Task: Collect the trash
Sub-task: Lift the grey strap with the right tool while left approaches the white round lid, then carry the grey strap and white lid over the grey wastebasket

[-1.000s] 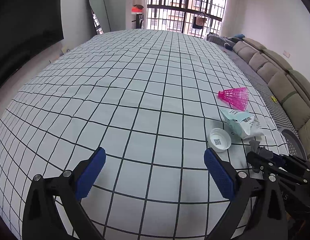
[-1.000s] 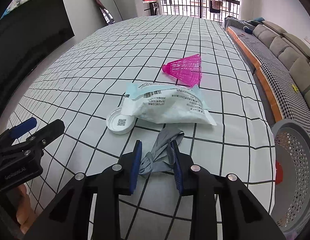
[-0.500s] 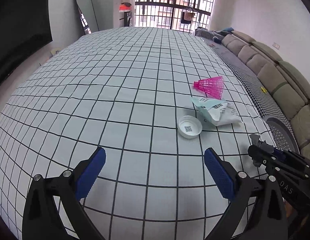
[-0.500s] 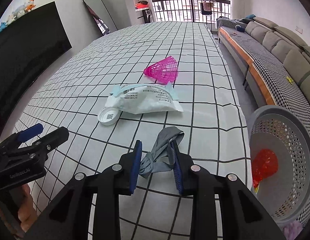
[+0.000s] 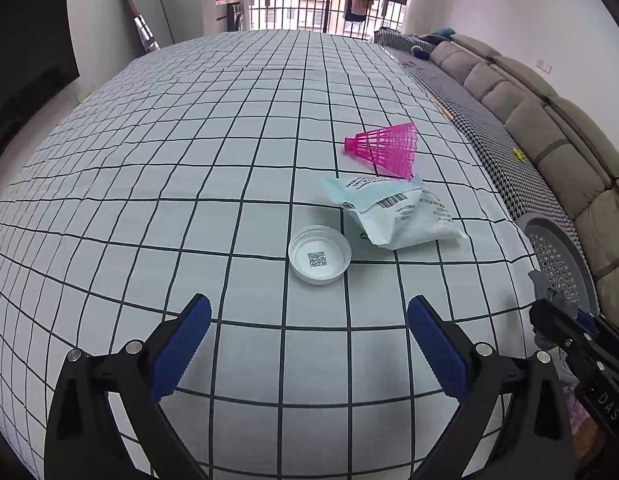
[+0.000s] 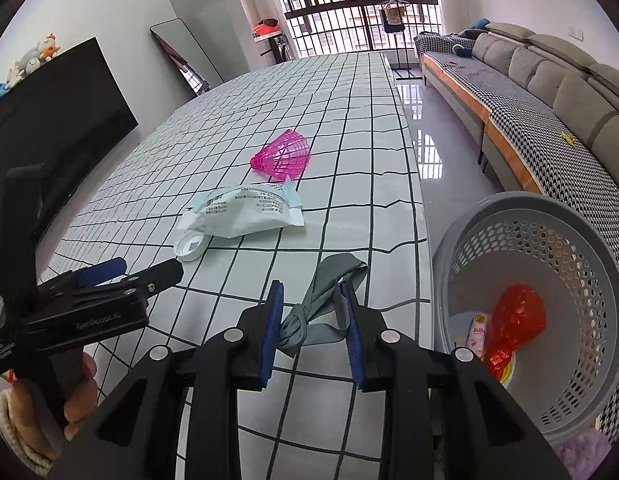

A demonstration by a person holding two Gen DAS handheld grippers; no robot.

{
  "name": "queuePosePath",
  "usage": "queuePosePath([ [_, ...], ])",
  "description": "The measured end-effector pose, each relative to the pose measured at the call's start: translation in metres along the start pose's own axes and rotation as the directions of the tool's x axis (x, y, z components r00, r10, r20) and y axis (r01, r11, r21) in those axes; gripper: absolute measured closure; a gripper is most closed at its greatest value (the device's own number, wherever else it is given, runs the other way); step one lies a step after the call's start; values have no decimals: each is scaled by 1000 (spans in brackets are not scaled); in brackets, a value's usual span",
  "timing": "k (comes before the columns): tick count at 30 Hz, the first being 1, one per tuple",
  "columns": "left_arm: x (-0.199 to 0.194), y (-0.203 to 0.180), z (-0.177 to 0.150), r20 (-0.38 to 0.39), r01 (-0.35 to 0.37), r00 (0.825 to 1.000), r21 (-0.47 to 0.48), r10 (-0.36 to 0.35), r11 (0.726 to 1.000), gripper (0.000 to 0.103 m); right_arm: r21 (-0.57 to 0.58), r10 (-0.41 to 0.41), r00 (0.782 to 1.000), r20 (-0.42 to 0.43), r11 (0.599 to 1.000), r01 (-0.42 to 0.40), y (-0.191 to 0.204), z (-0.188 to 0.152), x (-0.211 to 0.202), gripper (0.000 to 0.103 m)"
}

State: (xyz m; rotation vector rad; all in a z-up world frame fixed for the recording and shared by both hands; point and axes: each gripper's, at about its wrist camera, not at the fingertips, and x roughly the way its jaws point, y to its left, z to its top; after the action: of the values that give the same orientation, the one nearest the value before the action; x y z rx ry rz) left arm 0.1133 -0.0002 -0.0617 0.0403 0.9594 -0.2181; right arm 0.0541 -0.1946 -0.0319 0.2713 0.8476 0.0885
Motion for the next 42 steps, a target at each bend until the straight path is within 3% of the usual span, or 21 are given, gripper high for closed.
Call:
queuePosePath([
  [12, 36, -9, 16, -16, -110, 994, 24, 110, 994, 8, 68, 31, 999, 13, 997, -32, -30, -3, 3, 74],
  [17, 40, -8, 16, -17, -92, 996, 9, 92, 996, 26, 83, 36, 999, 10, 996, -37, -36, -4, 5, 74],
  [22, 33, -11, 12, -9, -62, 998, 22, 62, 998, 64, 88, 39, 999, 11, 995, -40, -36, -5, 5, 75],
  [26, 23, -11, 2, -7, -61, 998, 34, 61, 998, 64, 84, 38, 999, 20, 996, -39, -34, -5, 0, 74],
  [33, -17, -19, -14, 61, -64, 996, 58, 61, 996, 64, 71, 28, 999, 42, 997, -31, -29, -12, -22, 74],
  [42, -62, -82, -25, 129, 62, 988, 164, -83, 984, 64, 108, -63, 997, 51, 993, 57, -53, -41, -66, 74],
])
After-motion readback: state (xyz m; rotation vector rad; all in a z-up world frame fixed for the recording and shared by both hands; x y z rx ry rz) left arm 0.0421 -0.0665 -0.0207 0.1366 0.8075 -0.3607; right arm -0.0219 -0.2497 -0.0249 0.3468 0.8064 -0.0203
